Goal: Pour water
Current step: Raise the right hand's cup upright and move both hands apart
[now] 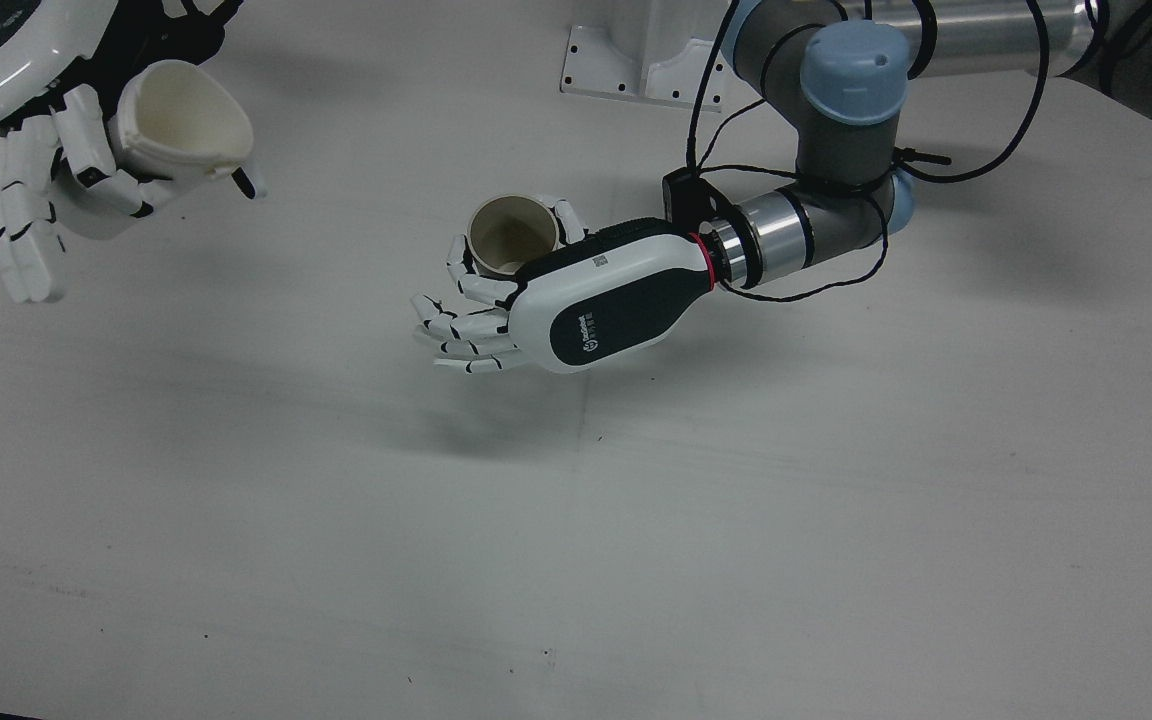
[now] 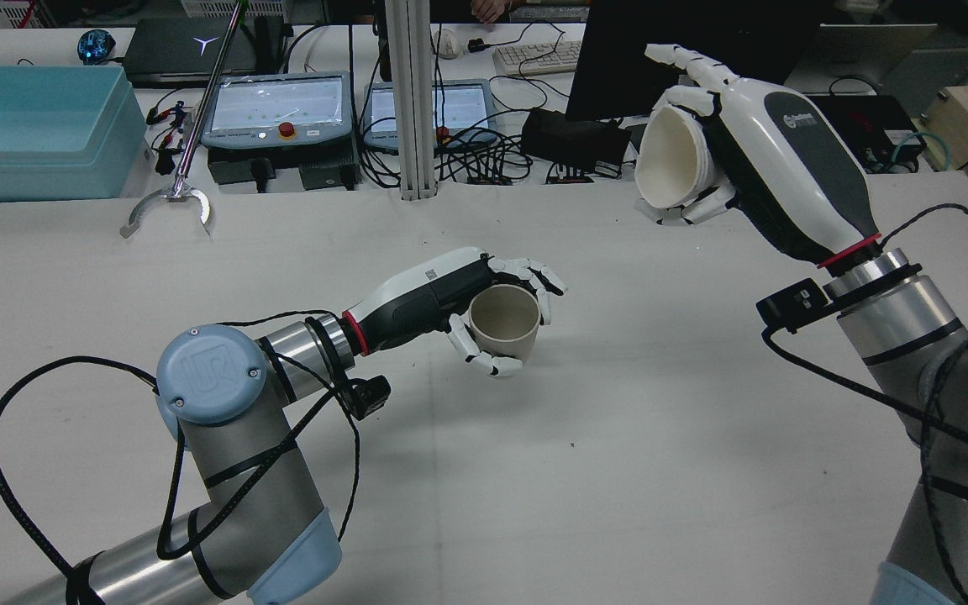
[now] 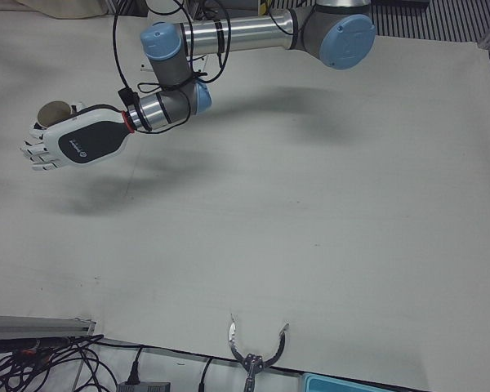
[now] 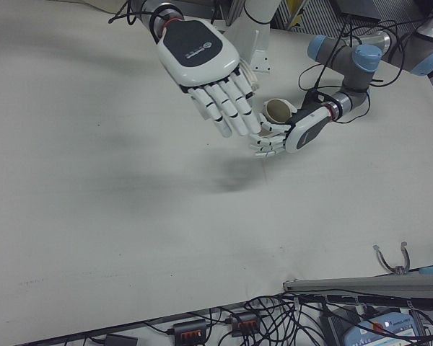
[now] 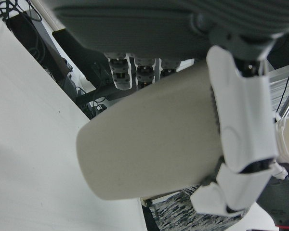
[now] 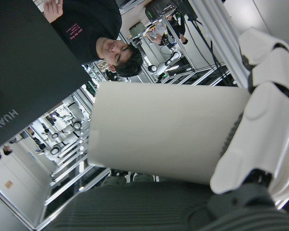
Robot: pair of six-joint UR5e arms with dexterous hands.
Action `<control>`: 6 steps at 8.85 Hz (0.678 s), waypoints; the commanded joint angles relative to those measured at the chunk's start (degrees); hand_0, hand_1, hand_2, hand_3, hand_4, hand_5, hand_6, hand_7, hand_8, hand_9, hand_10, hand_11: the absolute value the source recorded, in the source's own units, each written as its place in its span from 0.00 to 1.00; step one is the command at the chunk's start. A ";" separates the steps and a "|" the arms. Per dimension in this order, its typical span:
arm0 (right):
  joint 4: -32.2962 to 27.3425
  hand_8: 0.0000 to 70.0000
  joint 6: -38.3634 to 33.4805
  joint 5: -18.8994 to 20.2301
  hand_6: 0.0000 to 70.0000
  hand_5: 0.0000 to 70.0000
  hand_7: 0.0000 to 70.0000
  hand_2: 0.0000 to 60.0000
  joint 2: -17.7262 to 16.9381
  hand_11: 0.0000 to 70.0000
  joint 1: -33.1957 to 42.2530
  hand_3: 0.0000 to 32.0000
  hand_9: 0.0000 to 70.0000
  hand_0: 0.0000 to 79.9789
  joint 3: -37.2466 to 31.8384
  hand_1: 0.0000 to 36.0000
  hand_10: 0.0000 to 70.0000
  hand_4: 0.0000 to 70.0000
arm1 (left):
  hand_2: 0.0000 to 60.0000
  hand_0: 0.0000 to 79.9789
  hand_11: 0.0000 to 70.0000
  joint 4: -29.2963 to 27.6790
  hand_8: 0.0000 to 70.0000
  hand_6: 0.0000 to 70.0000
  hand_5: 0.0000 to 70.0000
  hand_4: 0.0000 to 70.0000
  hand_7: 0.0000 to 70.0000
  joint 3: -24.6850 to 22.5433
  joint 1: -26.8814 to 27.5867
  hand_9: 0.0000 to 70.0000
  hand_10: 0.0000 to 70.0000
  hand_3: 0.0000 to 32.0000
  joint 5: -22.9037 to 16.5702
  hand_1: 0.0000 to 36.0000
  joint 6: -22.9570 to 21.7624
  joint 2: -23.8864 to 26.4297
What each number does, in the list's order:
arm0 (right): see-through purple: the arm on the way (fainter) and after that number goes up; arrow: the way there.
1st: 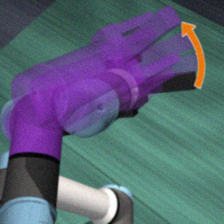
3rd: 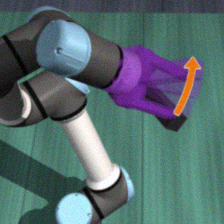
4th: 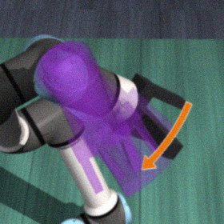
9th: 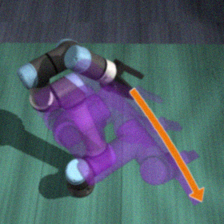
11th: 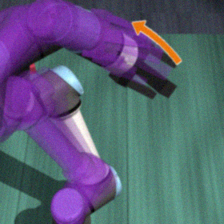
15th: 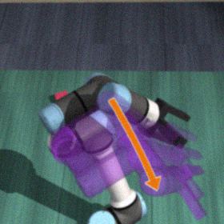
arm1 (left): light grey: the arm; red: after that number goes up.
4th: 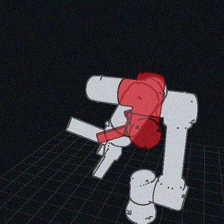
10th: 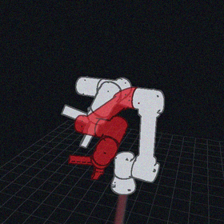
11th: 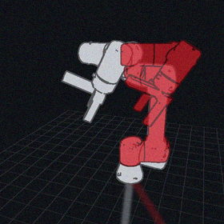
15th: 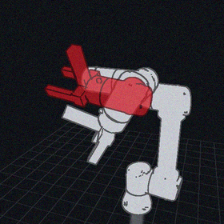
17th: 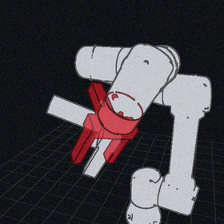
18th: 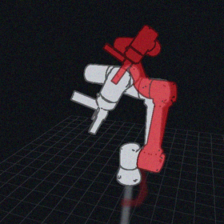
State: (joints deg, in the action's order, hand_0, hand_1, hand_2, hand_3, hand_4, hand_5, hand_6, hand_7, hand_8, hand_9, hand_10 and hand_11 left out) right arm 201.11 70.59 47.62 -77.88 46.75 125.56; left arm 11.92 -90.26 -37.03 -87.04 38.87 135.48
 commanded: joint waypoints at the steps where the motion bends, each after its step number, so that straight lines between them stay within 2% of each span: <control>1: 0.08 0.17 -18.80 -0.68 0.18 1.00 0.25 0.46 -2.35 0.31 4.47 0.00 0.27 0.59 -6.38 0.39 0.21 0.47 | 1.00 0.70 0.20 -3.46 0.21 0.24 1.00 0.84 0.45 0.87 -7.78 0.31 0.12 0.00 -0.85 1.00 -2.48 -7.03; 2: 0.07 0.17 -21.87 -0.77 0.18 1.00 0.26 0.46 -3.58 0.31 5.62 0.00 0.27 0.59 -6.55 0.40 0.21 0.48 | 1.00 0.70 0.20 -6.01 0.21 0.24 1.00 0.83 0.45 1.40 -10.32 0.31 0.12 0.00 -0.94 1.00 -2.57 -11.07; 3: -0.36 0.17 -25.29 -1.03 0.18 1.00 0.25 0.46 -6.38 0.32 5.72 0.00 0.27 0.59 -7.60 0.39 0.21 0.47 | 1.00 0.71 0.20 -8.90 0.21 0.24 1.00 0.83 0.45 2.89 -12.17 0.31 0.12 0.00 -0.85 1.00 -3.62 -13.89; 5: -0.80 0.18 -35.81 -0.95 0.18 1.00 0.26 0.43 -7.81 0.33 6.24 0.00 0.29 0.59 -14.42 0.37 0.22 0.47 | 1.00 0.71 0.20 -12.43 0.21 0.24 1.00 0.83 0.45 5.88 -16.47 0.31 0.12 0.00 -0.94 1.00 -6.96 -18.03; 6: -1.33 0.19 -39.96 -0.86 0.17 1.00 0.24 0.41 -8.34 0.34 6.77 0.00 0.30 0.59 -16.98 0.36 0.23 0.45 | 1.00 0.71 0.20 -15.49 0.21 0.24 1.00 0.83 0.44 6.93 -19.54 0.31 0.12 0.00 -0.85 1.00 -7.23 -22.06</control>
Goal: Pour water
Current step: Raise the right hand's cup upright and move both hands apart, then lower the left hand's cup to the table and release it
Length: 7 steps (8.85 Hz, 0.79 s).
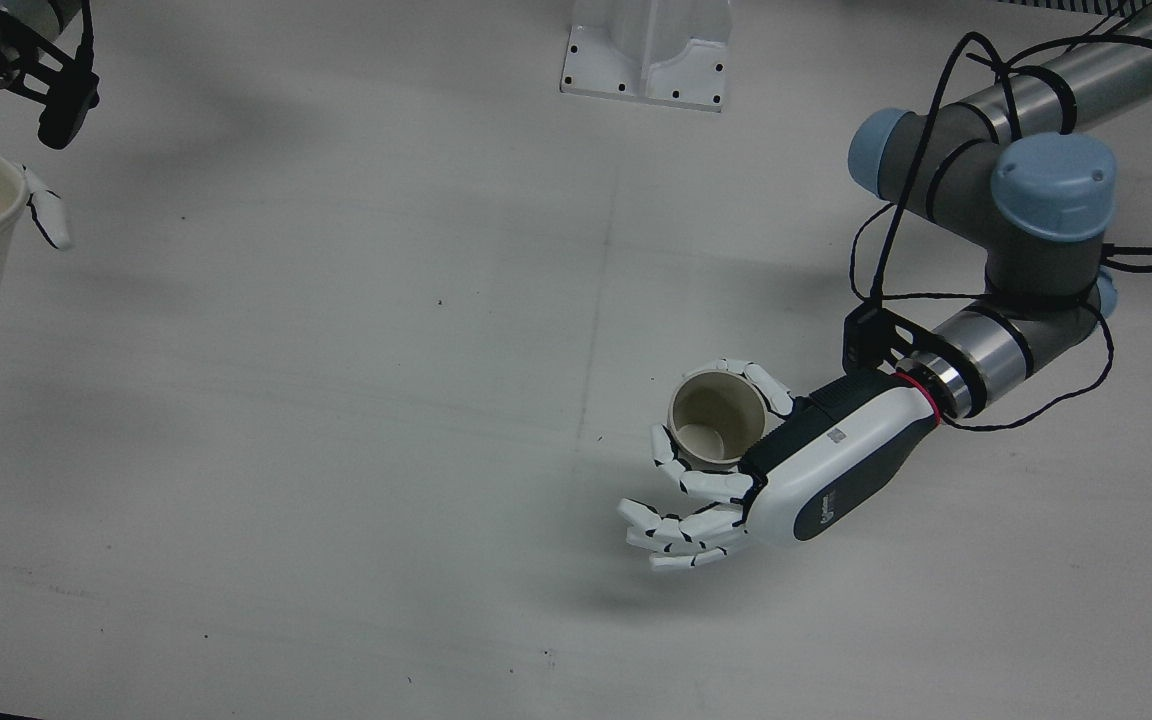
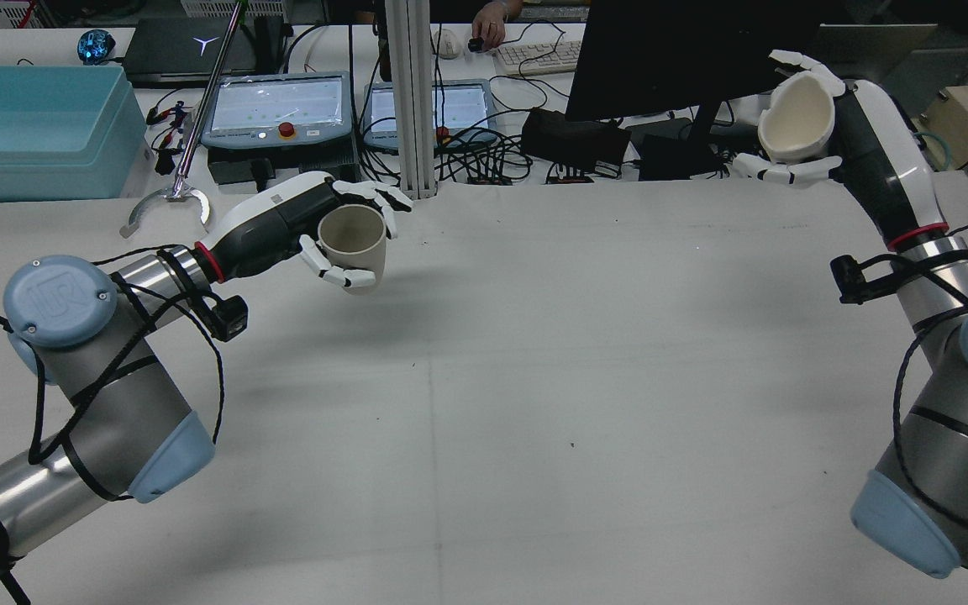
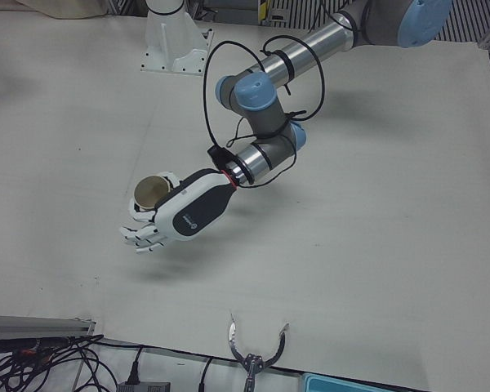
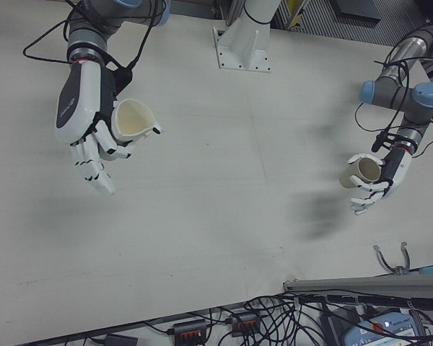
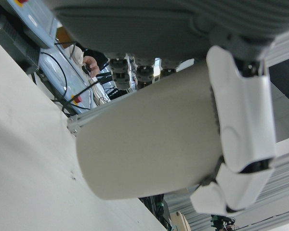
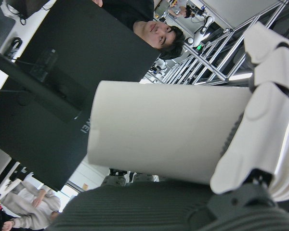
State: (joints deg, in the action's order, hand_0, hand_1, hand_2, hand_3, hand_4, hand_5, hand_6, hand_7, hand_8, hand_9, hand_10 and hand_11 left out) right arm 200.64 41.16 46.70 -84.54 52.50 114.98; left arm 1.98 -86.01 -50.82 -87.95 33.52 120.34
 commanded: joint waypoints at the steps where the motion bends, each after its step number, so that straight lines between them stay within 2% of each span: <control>1: -1.04 0.19 -11.62 0.15 0.16 1.00 0.24 0.41 -2.64 0.35 1.12 0.00 0.30 0.58 -6.43 0.34 0.23 0.44 | 1.00 0.71 0.20 -8.37 0.21 0.24 1.00 0.83 0.44 4.35 -8.04 0.31 0.12 0.00 0.06 1.00 -2.23 -9.48; 2: -1.04 0.18 -12.15 0.15 0.13 1.00 0.20 0.44 -3.08 0.34 1.20 0.00 0.28 0.58 -6.43 0.36 0.23 0.43 | 1.00 0.71 0.20 -12.05 0.21 0.24 1.00 0.83 0.44 7.93 -10.07 0.31 0.12 0.00 0.23 1.00 -5.10 -12.38; 3: -1.04 0.18 -12.24 0.15 0.13 1.00 0.19 0.43 -3.70 0.34 1.12 0.00 0.28 0.58 -6.34 0.35 0.23 0.41 | 1.00 0.71 0.21 -15.74 0.21 0.24 1.00 0.82 0.44 11.36 -12.00 0.31 0.12 0.00 0.41 1.00 -6.70 -15.28; 6: -1.04 0.18 -12.24 0.24 0.13 1.00 0.18 0.49 -3.62 0.34 1.20 0.00 0.28 0.58 -6.26 0.39 0.23 0.41 | 1.00 0.71 0.21 -25.07 0.21 0.24 1.00 0.82 0.44 18.76 -13.43 0.31 0.12 0.00 1.20 1.00 -6.10 -21.26; 7: -1.04 0.18 -12.24 0.32 0.13 1.00 0.18 0.48 -3.70 0.34 1.20 0.00 0.28 0.58 -6.17 0.39 0.23 0.41 | 1.00 0.71 0.21 -28.14 0.21 0.23 1.00 0.81 0.44 19.65 -13.43 0.31 0.12 0.00 4.68 1.00 -5.92 -24.07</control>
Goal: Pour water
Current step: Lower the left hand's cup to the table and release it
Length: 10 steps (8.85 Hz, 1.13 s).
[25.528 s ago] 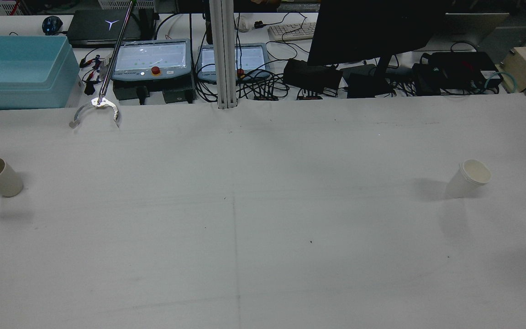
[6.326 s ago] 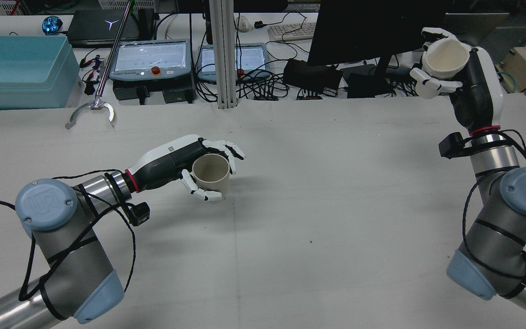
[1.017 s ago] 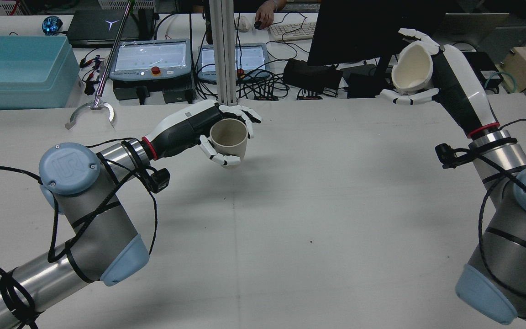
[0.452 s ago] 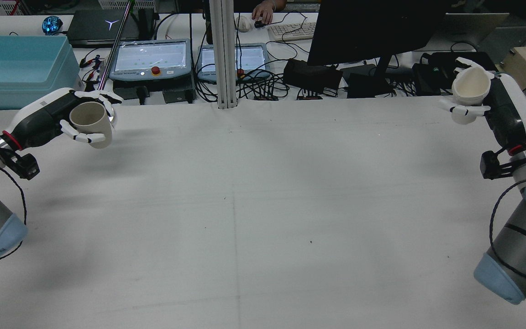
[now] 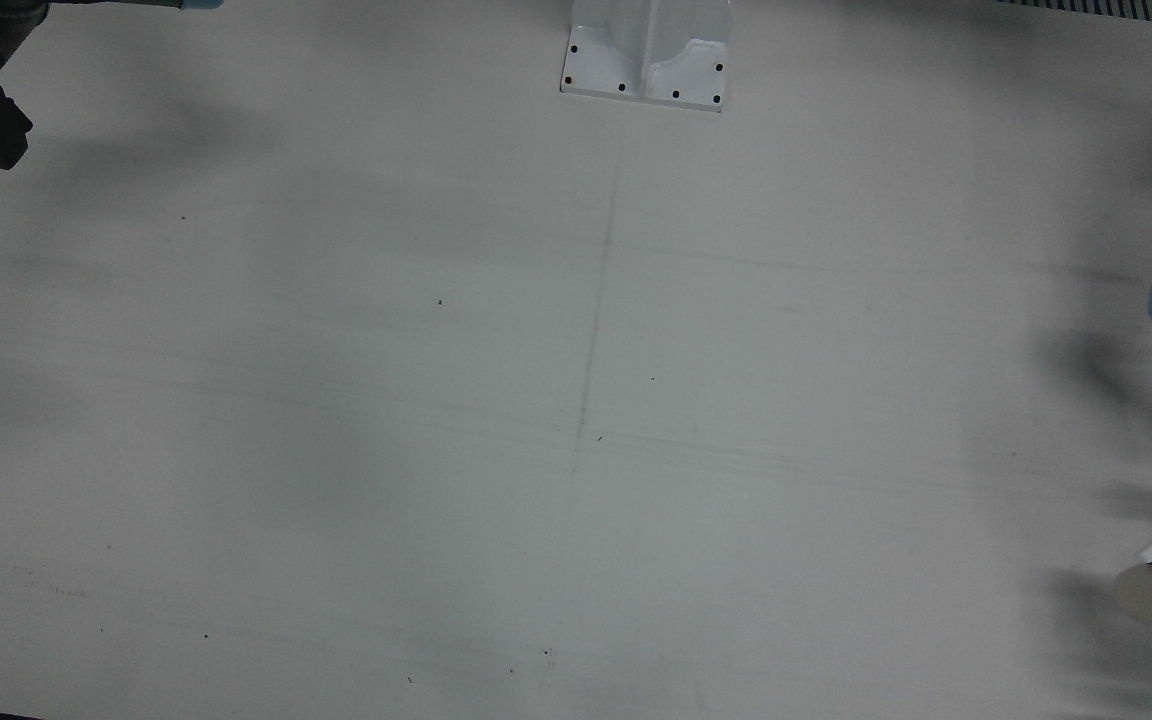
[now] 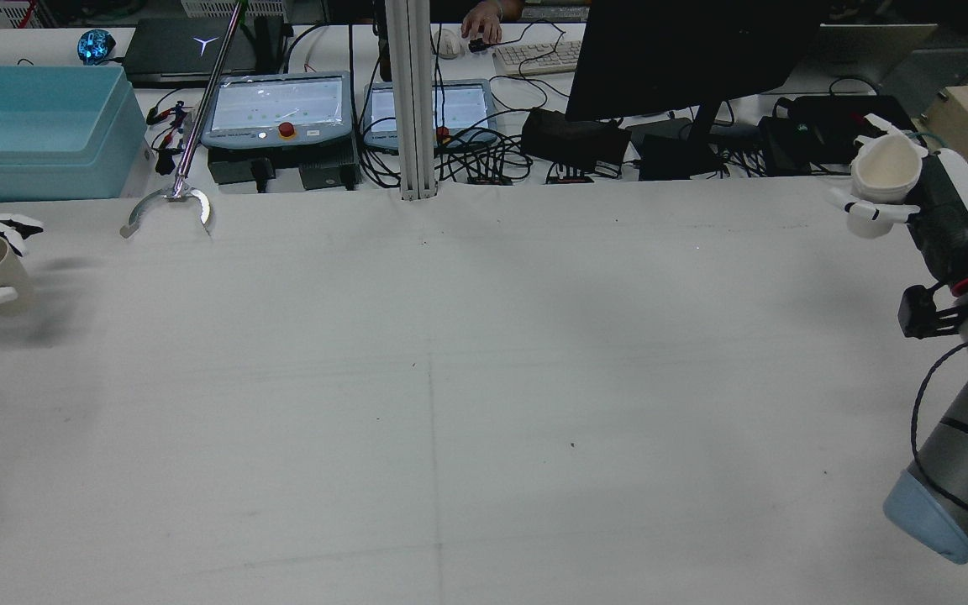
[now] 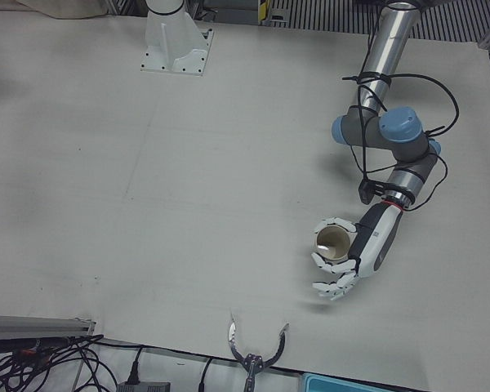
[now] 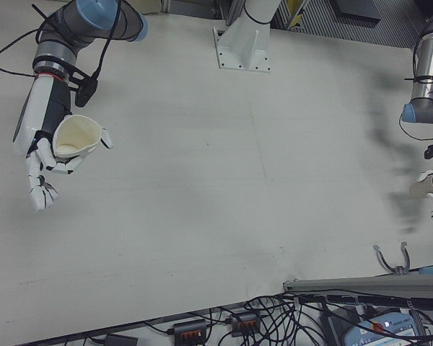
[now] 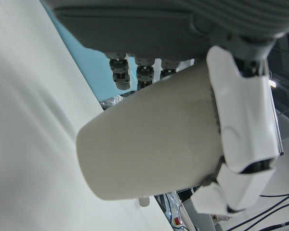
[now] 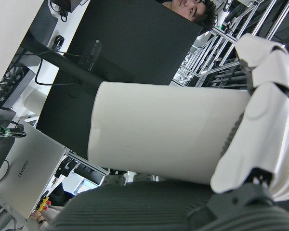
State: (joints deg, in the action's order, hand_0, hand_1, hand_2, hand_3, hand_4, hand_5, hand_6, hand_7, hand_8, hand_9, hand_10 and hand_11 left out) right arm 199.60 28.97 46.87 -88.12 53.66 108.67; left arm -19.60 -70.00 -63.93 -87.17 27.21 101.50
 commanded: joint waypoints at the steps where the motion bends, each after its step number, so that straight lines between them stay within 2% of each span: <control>1: 0.00 0.18 -0.05 0.15 0.13 1.00 0.19 0.48 -0.13 0.34 0.04 0.00 0.28 0.58 0.22 0.39 0.23 0.41 | 1.00 0.71 0.21 -9.11 0.21 0.23 1.00 0.80 0.43 3.65 -0.23 0.31 0.12 0.00 7.59 1.00 0.99 -7.87; 3: 0.00 0.18 -0.05 0.24 0.13 1.00 0.19 0.46 -0.13 0.34 0.04 0.00 0.28 0.59 0.31 0.39 0.23 0.41 | 1.00 0.70 0.20 -11.33 0.20 0.21 1.00 0.77 0.41 3.91 -0.23 0.30 0.12 0.00 8.16 1.00 3.10 -8.78; 5: 0.08 0.18 -0.05 0.24 0.13 1.00 0.19 0.46 -0.13 0.34 0.04 0.00 0.28 0.58 0.31 0.39 0.23 0.41 | 1.00 0.70 0.20 -14.31 0.19 0.21 1.00 0.76 0.41 3.74 -0.23 0.29 0.11 0.00 8.16 1.00 7.13 -9.48; 10: 0.00 0.18 -0.05 0.15 0.13 1.00 0.20 0.46 -0.21 0.34 0.04 0.00 0.28 0.58 0.05 0.39 0.23 0.41 | 1.00 0.70 0.20 -12.48 0.21 0.22 1.00 0.78 0.43 4.35 1.42 0.31 0.12 0.00 7.80 1.00 7.94 -8.60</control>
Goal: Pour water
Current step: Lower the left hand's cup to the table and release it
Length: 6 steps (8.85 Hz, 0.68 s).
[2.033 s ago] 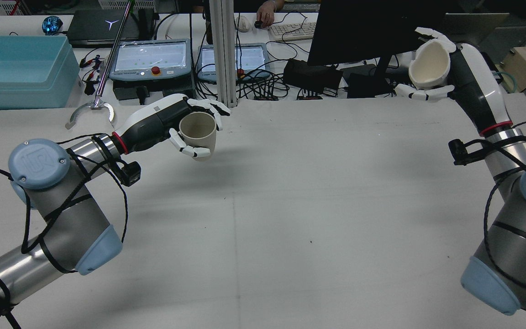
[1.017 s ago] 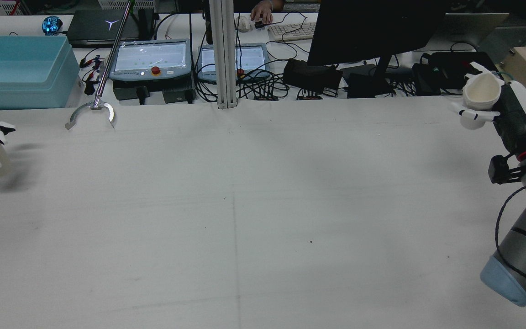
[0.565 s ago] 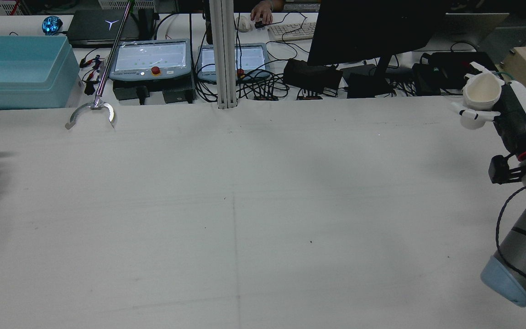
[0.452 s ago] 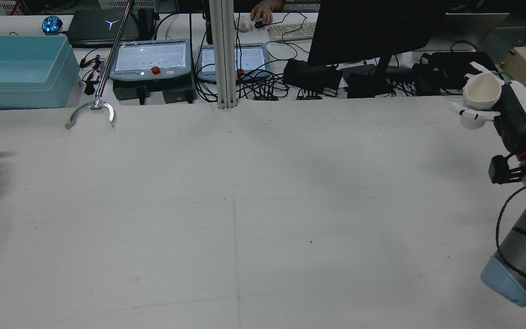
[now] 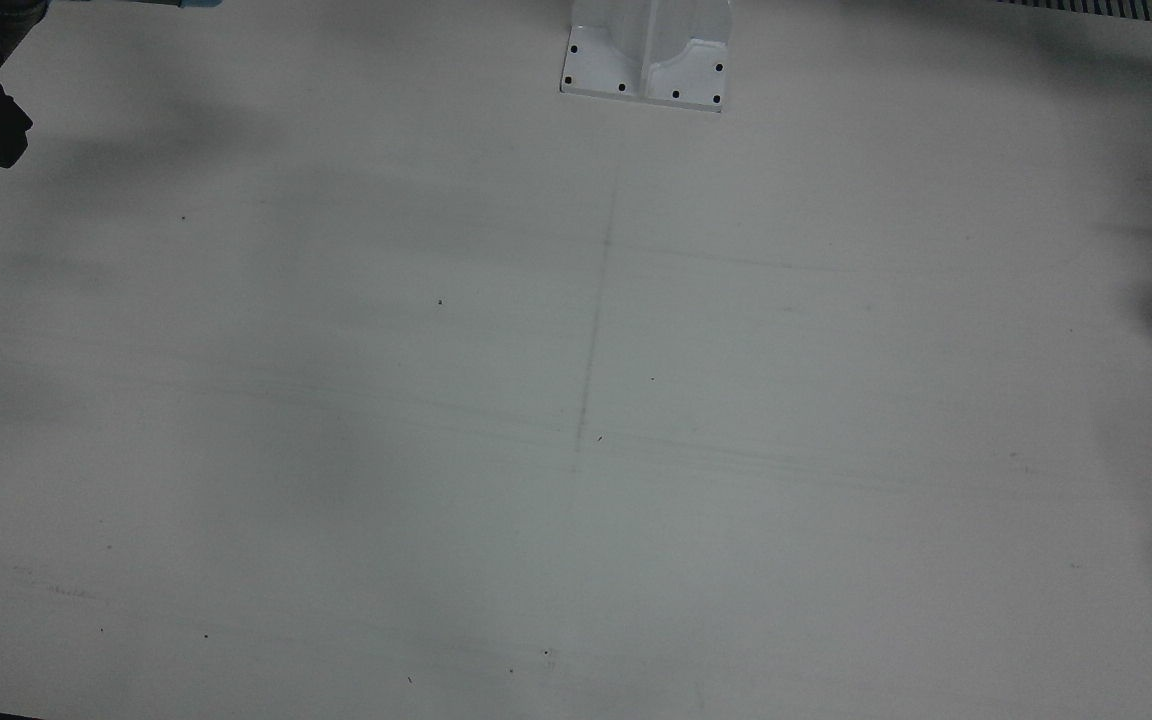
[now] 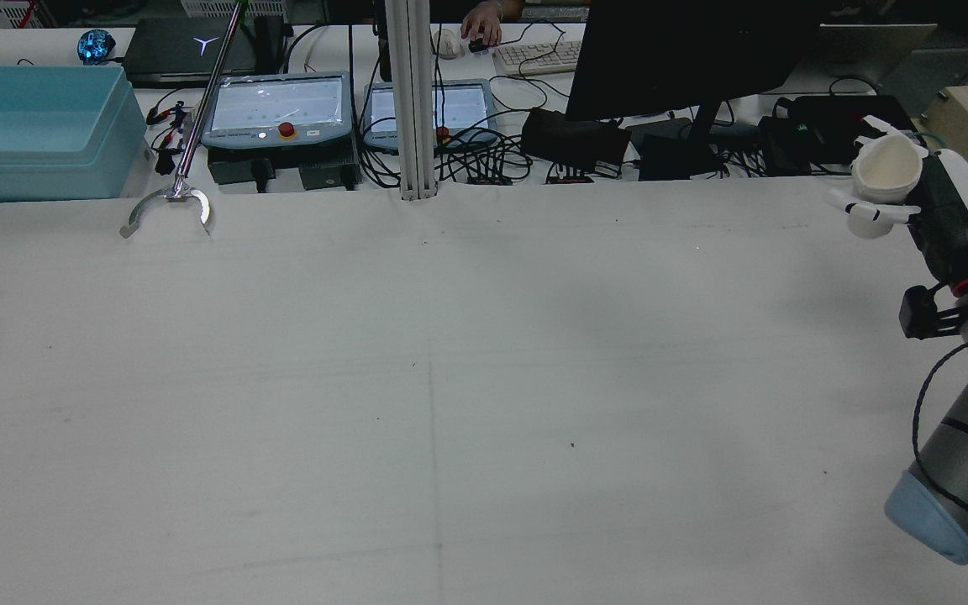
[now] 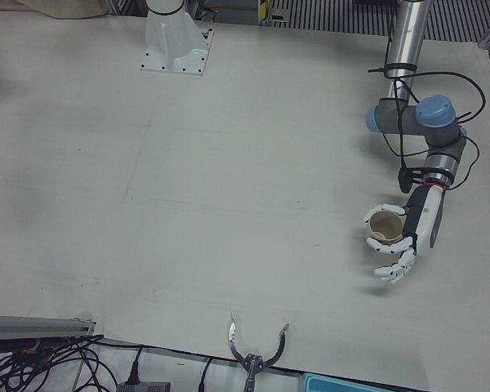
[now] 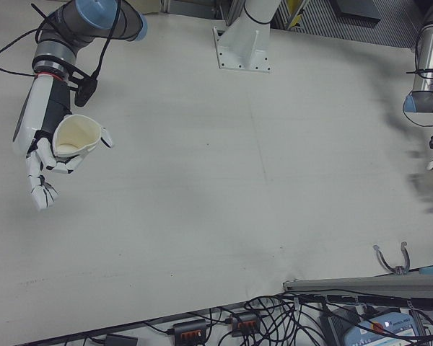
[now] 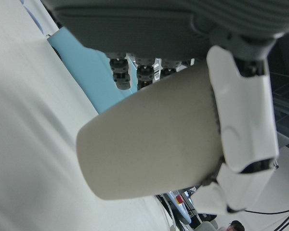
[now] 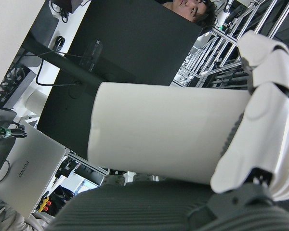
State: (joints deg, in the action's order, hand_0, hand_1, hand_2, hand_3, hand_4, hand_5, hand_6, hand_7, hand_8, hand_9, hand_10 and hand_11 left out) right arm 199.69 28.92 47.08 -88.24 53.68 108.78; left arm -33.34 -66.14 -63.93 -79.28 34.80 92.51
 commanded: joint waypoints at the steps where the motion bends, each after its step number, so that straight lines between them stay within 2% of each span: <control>1: 0.00 0.18 0.00 -0.06 0.13 1.00 0.19 0.46 -0.09 0.34 0.10 0.00 0.28 0.58 -0.06 0.38 0.23 0.41 | 1.00 0.71 0.20 0.74 0.21 0.22 1.00 0.78 0.43 1.53 3.53 0.31 0.12 0.00 0.17 1.00 0.53 0.30; 3: -0.09 0.17 0.00 -0.06 0.13 1.00 0.19 0.46 0.00 0.33 0.02 0.00 0.28 0.58 -0.06 0.38 0.22 0.41 | 1.00 0.70 0.21 -0.93 0.20 0.22 1.00 0.76 0.42 1.54 3.90 0.30 0.12 0.00 0.35 1.00 2.20 -0.23; 6: -0.09 0.18 0.00 -0.06 0.13 1.00 0.19 0.46 0.00 0.33 0.11 0.00 0.28 0.59 -0.06 0.38 0.22 0.41 | 1.00 0.70 0.20 -1.02 0.20 0.21 1.00 0.76 0.41 1.28 3.90 0.30 0.12 0.00 0.35 1.00 2.29 -0.23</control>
State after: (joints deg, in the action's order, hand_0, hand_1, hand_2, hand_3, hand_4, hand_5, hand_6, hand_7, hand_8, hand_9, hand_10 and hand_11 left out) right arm 199.60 28.92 47.02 -88.26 53.74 108.72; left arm -34.10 -64.72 -60.12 -78.89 36.85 92.46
